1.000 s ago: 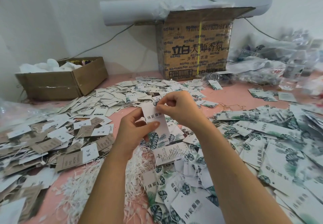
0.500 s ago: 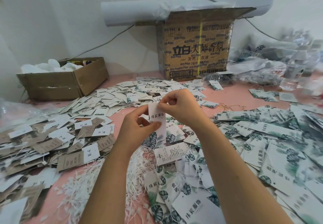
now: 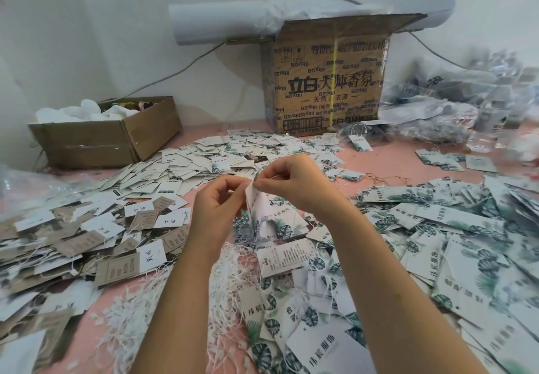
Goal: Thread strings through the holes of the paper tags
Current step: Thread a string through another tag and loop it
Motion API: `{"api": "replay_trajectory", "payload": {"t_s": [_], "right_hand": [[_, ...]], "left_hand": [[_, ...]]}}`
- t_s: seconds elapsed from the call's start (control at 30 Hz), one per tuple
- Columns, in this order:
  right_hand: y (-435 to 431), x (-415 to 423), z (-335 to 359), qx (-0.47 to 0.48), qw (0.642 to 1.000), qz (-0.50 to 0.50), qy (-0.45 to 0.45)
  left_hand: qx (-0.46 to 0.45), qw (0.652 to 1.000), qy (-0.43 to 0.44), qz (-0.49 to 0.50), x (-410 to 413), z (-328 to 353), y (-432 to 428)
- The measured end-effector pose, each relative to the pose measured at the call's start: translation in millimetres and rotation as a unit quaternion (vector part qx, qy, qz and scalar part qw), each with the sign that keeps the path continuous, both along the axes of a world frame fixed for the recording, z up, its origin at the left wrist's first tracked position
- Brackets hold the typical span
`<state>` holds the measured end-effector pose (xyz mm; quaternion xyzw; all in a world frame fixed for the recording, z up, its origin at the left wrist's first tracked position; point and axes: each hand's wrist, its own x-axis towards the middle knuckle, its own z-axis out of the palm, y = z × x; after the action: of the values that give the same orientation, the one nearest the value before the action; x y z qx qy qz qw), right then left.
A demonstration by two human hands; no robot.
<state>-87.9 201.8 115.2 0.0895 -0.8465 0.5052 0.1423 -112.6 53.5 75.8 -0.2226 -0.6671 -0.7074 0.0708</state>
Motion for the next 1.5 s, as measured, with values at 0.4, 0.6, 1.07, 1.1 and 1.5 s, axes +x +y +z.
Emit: {"api": "replay_trajectory", "payload": {"t_s": [0.4,0.6,1.07,1.1,1.5], "right_hand": [[7.8,-4.3,-4.1,-0.043,0.999,-0.022,0.008],[30.6,-5.2,-6.6,-0.083,0.993,-0.083,0.000],[52.0,-1.6,-10.5,-0.189,0.976,-0.094,-0.045],[52.4,-1.6,-10.6,-0.201,0.974,-0.094,-0.044],[47.1,-1.3,-8.5,-0.242,0.967,-0.029,-0.081]], "left_hand": [[0.000,1.000,-0.024,0.020,-3.9,-1.6,5.0],[0.055,0.995,-0.064,0.062,-6.3,-2.2,5.6],[0.296,0.931,-0.194,0.088,-12.0,3.1,2.1],[0.297,0.931,-0.192,0.089,-12.4,3.5,1.4],[0.312,0.928,-0.191,0.067,-11.8,4.5,-3.3]]}}
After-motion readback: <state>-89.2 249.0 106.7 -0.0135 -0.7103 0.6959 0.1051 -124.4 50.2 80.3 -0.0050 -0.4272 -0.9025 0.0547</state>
